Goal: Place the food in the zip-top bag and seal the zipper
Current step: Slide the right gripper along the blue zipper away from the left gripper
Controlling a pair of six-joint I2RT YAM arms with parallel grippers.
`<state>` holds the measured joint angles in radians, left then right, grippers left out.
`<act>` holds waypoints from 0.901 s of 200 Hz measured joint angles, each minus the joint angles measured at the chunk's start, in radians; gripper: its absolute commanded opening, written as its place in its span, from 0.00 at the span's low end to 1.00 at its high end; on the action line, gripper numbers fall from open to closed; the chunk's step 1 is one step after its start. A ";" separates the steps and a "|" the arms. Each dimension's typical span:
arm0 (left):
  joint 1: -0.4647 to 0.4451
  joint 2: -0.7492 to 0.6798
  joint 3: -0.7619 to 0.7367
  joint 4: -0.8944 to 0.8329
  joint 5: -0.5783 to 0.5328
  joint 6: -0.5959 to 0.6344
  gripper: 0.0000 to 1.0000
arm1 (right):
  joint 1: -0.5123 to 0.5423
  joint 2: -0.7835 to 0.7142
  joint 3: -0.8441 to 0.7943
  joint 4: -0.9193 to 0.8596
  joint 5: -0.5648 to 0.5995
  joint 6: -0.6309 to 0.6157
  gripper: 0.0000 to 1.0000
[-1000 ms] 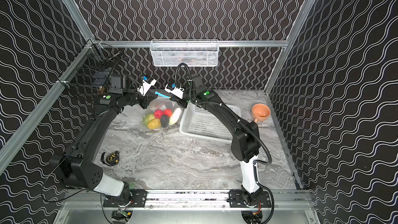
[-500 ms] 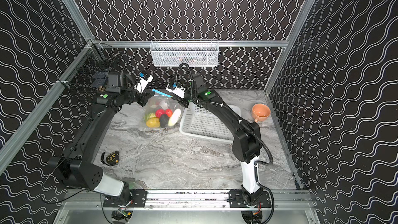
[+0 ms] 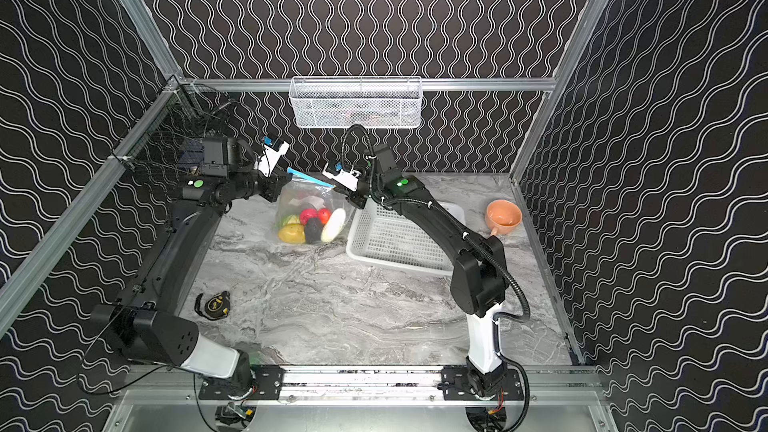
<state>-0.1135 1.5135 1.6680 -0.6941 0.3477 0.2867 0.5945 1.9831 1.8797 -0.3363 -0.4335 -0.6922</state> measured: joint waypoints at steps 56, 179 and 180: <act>0.031 0.043 0.073 -0.056 0.031 -0.021 0.00 | -0.010 -0.009 -0.020 0.012 0.019 0.019 0.04; 0.068 0.061 0.105 -0.061 0.037 -0.055 0.00 | -0.018 -0.068 -0.129 0.019 0.148 0.123 0.02; 0.068 0.061 0.106 -0.062 0.037 -0.055 0.00 | -0.018 -0.068 -0.129 0.018 0.149 0.125 0.02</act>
<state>-0.0456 1.5745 1.7741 -0.7559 0.3847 0.2314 0.5762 1.9148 1.7504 -0.3180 -0.2848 -0.5674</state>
